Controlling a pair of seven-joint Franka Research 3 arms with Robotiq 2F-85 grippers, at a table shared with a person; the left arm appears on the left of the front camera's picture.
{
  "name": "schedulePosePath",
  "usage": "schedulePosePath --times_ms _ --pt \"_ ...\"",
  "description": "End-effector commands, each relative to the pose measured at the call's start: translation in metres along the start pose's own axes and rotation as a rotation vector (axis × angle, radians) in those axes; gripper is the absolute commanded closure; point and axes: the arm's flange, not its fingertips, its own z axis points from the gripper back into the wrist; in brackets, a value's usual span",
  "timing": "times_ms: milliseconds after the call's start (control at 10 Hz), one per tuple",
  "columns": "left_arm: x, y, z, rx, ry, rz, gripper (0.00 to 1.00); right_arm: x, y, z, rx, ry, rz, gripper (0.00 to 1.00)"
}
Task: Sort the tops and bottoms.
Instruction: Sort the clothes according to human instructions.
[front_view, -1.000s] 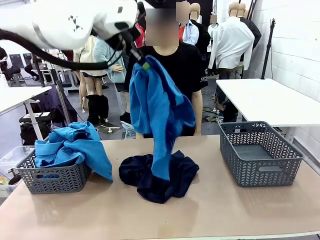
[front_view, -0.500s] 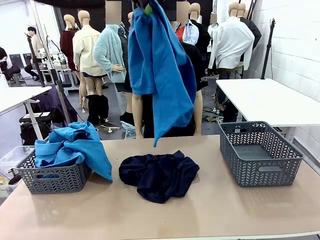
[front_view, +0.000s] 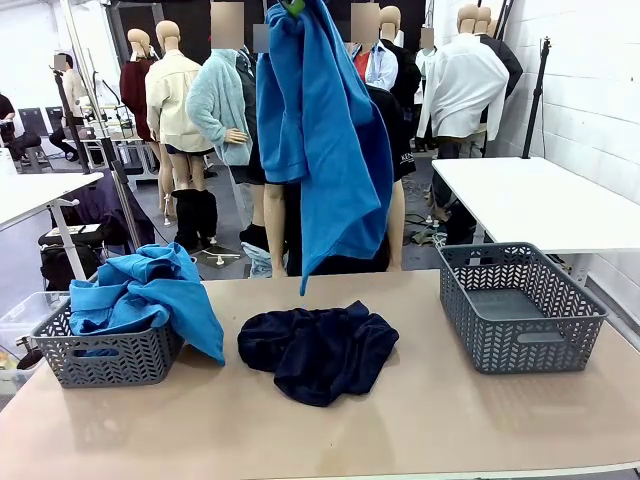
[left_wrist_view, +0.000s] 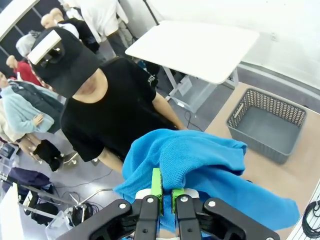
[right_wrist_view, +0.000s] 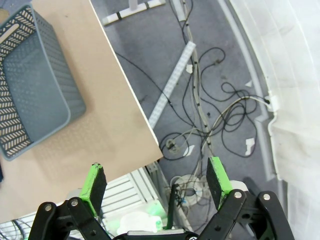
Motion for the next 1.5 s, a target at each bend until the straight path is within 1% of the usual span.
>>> schedulePosePath --times_ms 0,1400 --pt "-0.0011 -0.0008 0.0065 0.007 -0.003 -0.009 1.00 -0.0036 0.0027 -0.0029 -0.003 0.003 -0.026 0.00" --pt "-0.0011 -0.0008 0.0065 0.007 -0.003 -0.009 1.00 -0.0036 0.0027 -0.0029 -0.003 0.003 -0.026 0.00"
